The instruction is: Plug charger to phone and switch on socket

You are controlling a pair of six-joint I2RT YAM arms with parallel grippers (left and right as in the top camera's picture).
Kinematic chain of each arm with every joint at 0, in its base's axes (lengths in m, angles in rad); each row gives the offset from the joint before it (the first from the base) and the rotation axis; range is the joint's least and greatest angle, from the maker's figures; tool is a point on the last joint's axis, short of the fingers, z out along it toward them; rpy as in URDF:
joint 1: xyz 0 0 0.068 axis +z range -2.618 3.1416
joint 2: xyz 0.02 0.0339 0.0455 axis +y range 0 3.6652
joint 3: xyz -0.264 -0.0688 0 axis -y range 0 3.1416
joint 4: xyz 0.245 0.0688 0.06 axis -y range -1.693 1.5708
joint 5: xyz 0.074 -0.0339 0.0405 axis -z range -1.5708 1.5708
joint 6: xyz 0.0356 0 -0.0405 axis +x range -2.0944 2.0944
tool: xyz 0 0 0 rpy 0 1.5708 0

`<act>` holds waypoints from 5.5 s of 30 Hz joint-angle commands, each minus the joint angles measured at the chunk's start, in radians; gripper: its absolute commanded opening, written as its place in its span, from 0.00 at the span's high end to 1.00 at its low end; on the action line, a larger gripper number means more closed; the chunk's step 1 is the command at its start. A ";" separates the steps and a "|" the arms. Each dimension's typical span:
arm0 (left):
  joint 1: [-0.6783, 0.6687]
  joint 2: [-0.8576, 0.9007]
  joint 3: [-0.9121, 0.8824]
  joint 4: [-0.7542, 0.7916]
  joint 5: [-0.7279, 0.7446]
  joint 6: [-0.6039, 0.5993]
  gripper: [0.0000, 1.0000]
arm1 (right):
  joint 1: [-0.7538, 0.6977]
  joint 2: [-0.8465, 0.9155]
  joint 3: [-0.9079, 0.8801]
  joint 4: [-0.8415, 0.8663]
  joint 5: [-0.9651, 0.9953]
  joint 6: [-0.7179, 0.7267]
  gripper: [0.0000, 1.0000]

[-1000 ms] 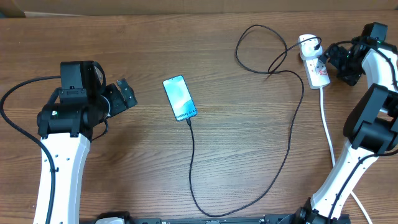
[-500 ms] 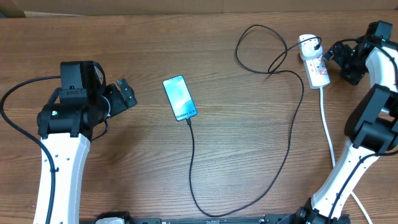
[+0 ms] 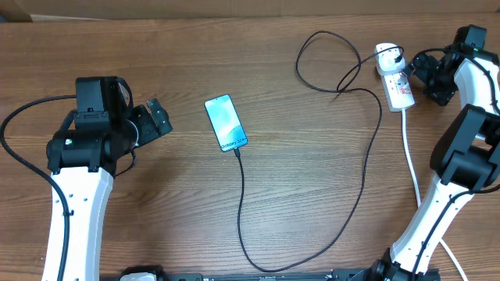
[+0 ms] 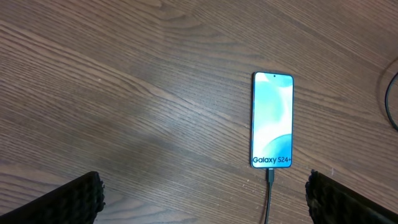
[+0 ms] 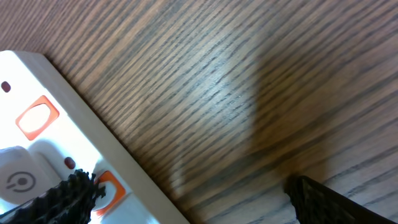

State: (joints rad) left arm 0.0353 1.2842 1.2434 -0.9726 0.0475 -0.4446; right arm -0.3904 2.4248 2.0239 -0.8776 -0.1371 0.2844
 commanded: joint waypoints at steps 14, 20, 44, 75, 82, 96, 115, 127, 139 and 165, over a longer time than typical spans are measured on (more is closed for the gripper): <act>0.005 0.005 0.003 0.002 -0.003 0.011 0.00 | 0.009 0.029 0.011 -0.031 -0.049 -0.035 0.00; 0.005 0.005 0.003 0.002 -0.003 0.011 0.00 | 0.009 0.029 0.011 -0.042 -0.056 -0.054 0.00; 0.005 0.005 0.003 0.002 -0.003 0.011 0.01 | -0.036 -0.007 0.126 -0.044 -0.059 0.006 0.00; 0.005 0.005 0.003 0.002 -0.003 0.011 0.00 | 0.019 0.027 0.058 -0.087 0.012 -0.031 0.00; 0.005 0.005 0.003 0.002 -0.003 0.011 0.00 | 0.019 0.027 0.058 -0.090 0.017 -0.030 0.00; 0.005 0.005 0.003 0.002 -0.003 0.011 0.00 | 0.019 0.027 0.057 -0.076 0.032 -0.031 0.00; 0.005 0.005 0.003 0.002 -0.003 0.011 0.00 | 0.019 0.052 0.056 -0.074 0.032 -0.031 0.00; 0.005 0.005 0.003 0.002 -0.003 0.011 0.00 | 0.019 0.089 0.056 -0.091 0.030 -0.031 0.00; 0.005 0.005 0.003 0.002 -0.003 0.011 0.00 | 0.019 0.089 0.057 -0.113 -0.052 -0.086 0.00; 0.005 0.005 0.003 0.002 -0.003 0.011 0.00 | 0.001 -0.027 0.091 -0.149 -0.119 -0.098 0.00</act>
State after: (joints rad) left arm 0.0353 1.2850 1.2434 -0.9726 0.0475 -0.4442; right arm -0.3923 2.4573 2.1052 -1.0210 -0.2199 0.1787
